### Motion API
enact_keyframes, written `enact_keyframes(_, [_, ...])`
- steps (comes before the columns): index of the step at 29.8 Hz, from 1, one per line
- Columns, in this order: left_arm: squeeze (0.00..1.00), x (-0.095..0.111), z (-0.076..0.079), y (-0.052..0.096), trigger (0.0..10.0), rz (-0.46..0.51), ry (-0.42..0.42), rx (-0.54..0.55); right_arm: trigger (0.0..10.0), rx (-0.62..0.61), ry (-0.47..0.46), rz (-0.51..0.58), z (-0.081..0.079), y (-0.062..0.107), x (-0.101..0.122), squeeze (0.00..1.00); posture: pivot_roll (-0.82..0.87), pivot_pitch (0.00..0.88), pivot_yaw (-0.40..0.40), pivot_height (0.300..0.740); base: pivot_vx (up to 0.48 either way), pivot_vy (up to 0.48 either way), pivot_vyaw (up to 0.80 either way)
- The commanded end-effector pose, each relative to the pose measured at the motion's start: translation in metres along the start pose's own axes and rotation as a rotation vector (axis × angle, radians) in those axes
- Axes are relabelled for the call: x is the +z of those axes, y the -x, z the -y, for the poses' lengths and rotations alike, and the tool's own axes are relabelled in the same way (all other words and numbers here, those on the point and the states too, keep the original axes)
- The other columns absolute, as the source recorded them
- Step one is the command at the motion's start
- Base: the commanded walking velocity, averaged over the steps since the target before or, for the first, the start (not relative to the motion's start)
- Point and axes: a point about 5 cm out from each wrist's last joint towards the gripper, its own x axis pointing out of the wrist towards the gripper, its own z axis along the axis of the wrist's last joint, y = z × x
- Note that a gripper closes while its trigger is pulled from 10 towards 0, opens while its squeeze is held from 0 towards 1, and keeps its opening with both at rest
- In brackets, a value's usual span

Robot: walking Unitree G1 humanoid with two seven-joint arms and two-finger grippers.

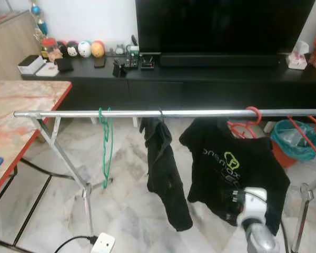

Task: Hang hanger

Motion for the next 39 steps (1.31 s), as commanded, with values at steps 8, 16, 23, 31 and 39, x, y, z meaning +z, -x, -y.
enact_keyframes(8, [0.0, -0.005, -0.003, 0.001, 10.0, -0.013, 0.005, 0.011, 10.0, -0.033, 0.016, 0.284, -0.009, 0.018, 0.051, 0.0, -0.05, 0.0, 0.016, 0.74, 0.0, 0.0, 0.0])
enact_keyframes(16, [0.0, -0.005, -0.003, 0.001, 10.0, -0.008, -0.001, 0.012, 10.0, -0.036, 0.026, 0.337, -0.014, 0.019, 0.073, 0.0, -0.05, 0.0, 0.016, 0.74, 0.0, 0.0, 0.0])
enact_keyframes(23, [0.0, -0.005, -0.003, 0.001, 10.0, -0.007, -0.003, 0.016, 10.0, -0.027, 0.042, 0.412, -0.016, 0.012, 0.103, 0.0, -0.05, 0.0, 0.013, 0.74, 0.187, 0.0, 0.0])
enact_keyframes(31, [0.0, -0.005, -0.003, 0.001, 10.0, -0.008, -0.015, 0.009, 10.0, -0.02, 0.058, 0.416, -0.015, 0.011, 0.109, 0.0, -0.05, 0.0, 0.013, 0.74, 0.289, 0.0, 0.0])
enact_keyframes(39, [0.0, -0.005, -0.003, 0.002, 10.0, -0.008, -0.018, 0.006, 10.0, -0.016, 0.064, 0.403, -0.012, 0.012, 0.109, 0.0, -0.05, 0.0, 0.012, 0.74, 0.294, 0.0, 0.0])
